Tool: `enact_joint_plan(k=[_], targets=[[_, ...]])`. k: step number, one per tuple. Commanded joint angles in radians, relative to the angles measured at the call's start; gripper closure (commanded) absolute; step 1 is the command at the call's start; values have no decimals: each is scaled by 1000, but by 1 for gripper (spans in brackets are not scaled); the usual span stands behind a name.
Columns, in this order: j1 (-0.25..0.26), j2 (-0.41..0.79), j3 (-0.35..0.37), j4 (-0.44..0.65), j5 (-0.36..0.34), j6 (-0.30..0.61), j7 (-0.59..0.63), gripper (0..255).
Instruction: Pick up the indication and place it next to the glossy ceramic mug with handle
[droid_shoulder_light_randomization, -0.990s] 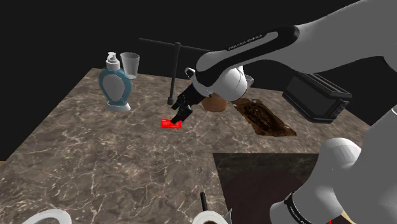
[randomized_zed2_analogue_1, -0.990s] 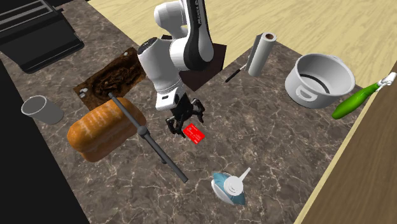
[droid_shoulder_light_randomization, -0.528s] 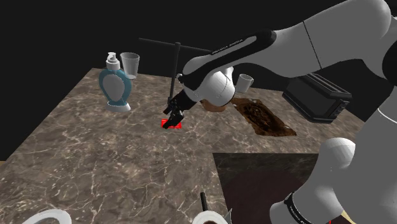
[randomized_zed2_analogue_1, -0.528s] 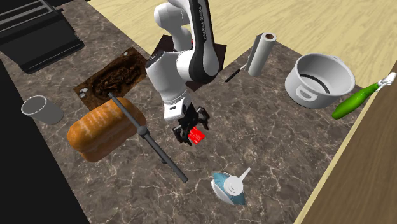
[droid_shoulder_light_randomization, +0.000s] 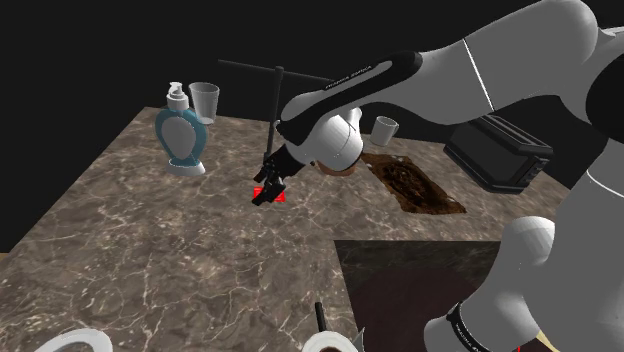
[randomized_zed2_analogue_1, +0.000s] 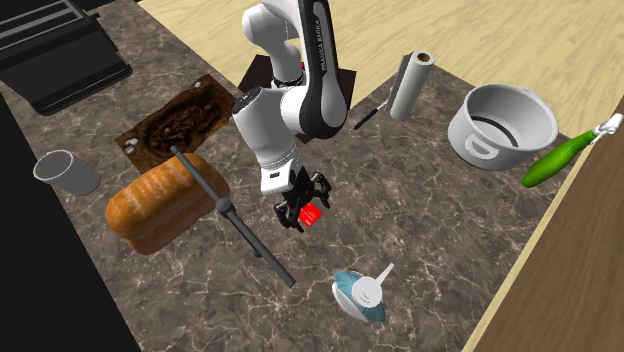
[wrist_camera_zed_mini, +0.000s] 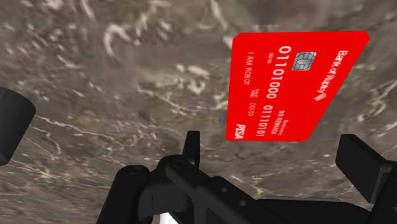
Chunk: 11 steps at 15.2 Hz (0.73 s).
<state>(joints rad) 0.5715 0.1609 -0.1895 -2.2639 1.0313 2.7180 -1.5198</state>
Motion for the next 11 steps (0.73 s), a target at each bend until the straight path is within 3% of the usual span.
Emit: enact_joint_plan(k=[1, 2, 11], targets=[[0, 0, 0, 0, 0, 0, 0, 0], [0, 0, 0, 0, 0, 0, 0, 255], [0, 0, 0, 0, 0, 0, 0, 255]])
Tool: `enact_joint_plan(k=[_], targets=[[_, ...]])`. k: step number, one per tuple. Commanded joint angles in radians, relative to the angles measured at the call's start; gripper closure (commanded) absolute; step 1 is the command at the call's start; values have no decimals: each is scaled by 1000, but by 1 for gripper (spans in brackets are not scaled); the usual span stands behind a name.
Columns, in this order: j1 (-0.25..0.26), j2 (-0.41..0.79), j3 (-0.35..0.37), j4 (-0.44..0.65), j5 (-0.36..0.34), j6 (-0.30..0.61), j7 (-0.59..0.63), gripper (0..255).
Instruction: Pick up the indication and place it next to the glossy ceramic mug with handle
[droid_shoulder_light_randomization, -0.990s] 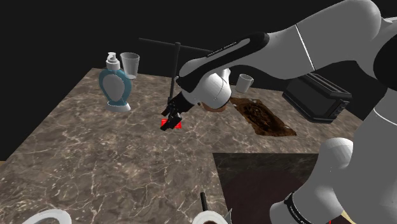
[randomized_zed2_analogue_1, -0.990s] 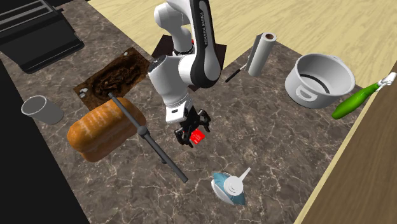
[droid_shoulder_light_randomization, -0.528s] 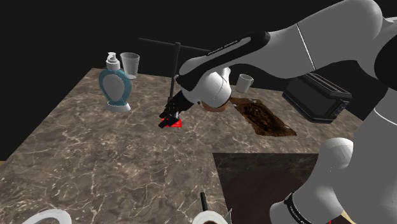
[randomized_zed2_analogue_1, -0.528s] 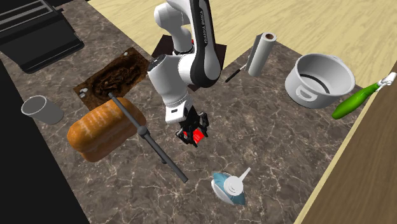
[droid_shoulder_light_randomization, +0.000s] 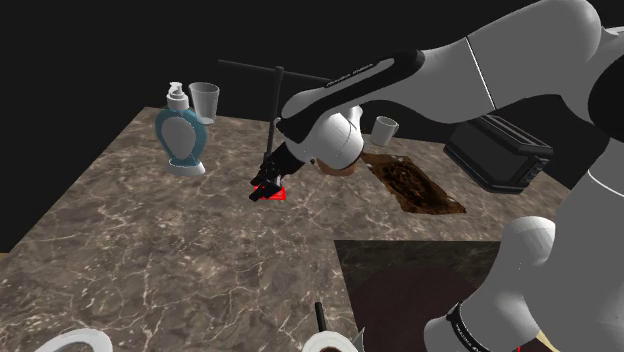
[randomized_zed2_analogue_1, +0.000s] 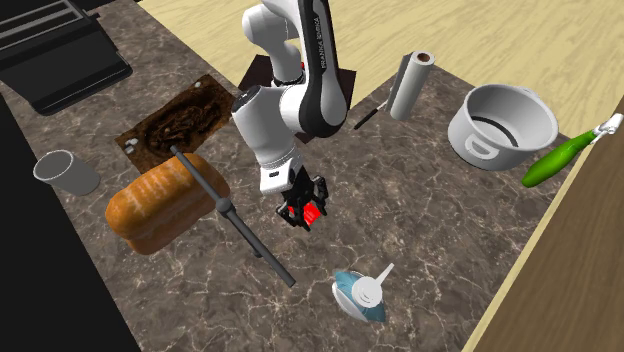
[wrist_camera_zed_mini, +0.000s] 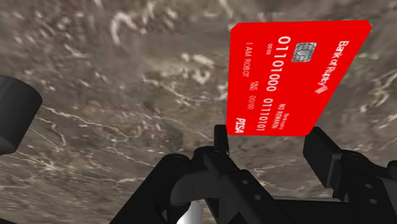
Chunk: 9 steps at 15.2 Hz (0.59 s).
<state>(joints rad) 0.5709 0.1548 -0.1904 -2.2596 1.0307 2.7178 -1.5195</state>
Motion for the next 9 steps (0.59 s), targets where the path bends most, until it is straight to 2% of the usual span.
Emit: enact_joint_plan(k=[1, 9], targets=[[3, -5, -3, -6, -19, -5, 18, 255], [14, -87, -29, -7, -170, -53, 162, 255]])
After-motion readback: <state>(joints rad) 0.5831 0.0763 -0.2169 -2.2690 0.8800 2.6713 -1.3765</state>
